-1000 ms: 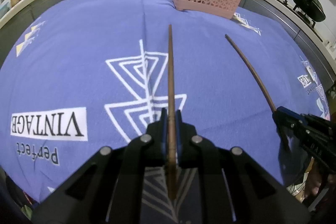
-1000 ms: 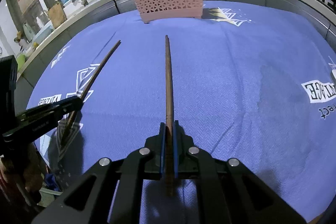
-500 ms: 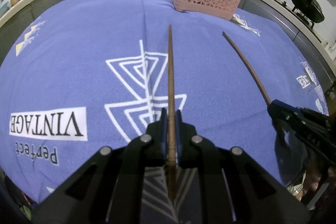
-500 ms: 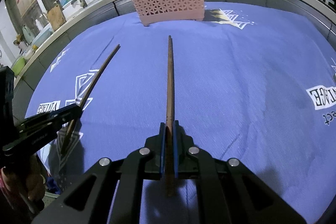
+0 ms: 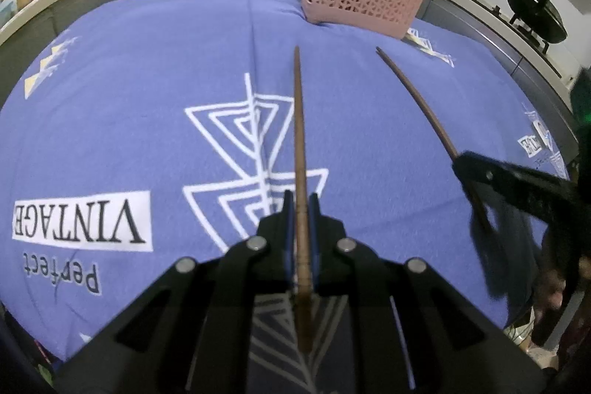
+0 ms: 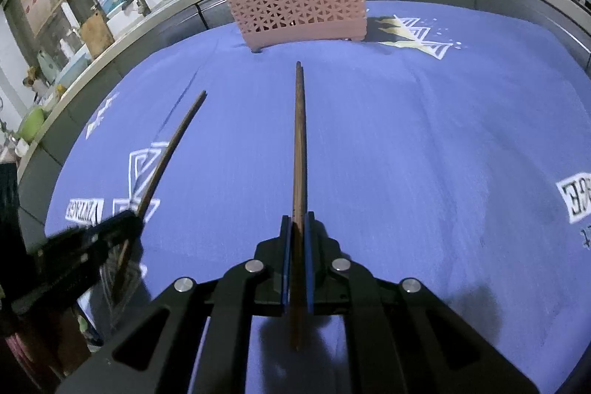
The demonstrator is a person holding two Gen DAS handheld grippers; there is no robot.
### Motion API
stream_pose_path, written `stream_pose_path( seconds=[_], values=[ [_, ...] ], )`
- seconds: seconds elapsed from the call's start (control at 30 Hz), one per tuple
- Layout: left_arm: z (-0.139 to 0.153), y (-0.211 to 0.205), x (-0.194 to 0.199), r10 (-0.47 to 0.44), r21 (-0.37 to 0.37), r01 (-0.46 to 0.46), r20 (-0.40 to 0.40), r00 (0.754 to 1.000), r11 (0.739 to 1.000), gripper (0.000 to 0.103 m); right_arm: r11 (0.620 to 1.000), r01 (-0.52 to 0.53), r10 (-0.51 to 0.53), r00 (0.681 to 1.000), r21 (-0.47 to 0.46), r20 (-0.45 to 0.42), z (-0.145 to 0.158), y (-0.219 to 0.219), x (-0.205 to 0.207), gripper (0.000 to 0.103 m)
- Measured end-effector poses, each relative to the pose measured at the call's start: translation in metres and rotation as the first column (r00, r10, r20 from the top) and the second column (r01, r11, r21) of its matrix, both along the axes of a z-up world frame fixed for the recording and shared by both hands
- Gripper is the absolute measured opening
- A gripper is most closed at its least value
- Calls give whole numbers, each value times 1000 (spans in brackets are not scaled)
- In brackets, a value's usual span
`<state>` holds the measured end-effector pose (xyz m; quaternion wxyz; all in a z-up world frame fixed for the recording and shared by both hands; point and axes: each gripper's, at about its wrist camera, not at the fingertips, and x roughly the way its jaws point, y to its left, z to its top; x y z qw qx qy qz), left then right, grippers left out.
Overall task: Organize utensils
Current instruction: 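Hold both chopsticks and slide them along the cloth toward the basket, then lift both chopsticks up over the pink basket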
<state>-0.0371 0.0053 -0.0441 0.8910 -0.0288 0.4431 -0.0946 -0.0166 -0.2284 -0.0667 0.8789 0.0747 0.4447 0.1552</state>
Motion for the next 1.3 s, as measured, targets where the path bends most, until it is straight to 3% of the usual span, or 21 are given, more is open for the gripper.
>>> stream_pose_path(
  seconds=[0.23,0.53,0.8,0.9,0.97,1.03,1.17,1.3],
  values=[
    [0,0,1,-4,5,4,6,1000,1000,7,1000,3,-3,1000,6,6,1,1,16,8],
    [0,-3,4,-6,15,6,17,1000,1000,7,998,-35,38,999,-57,37,0,3,-2,7],
    [1,-1,16,-41,15,41,7,999,999,9,999,-35,34,999,-11,-3,1,-1,-1,8],
    [3,-4,24,-73,4,73,-8,997,997,23,999,-36,37,999,13,-27,3,0,14,9],
    [4,-10,31,-98,22,98,-9,995,995,34,999,-47,48,998,14,-36,4,3,25,9],
    [5,-18,39,-116,59,117,-15,993,991,39,998,-61,61,997,15,-43,6,6,36,9],
    [7,-25,66,-139,85,141,-37,990,986,39,996,-94,94,994,2,-52,9,13,61,9],
    [11,-22,96,-137,52,141,-71,988,989,39,992,-125,123,991,-36,-51,12,24,87,9]
  ],
)
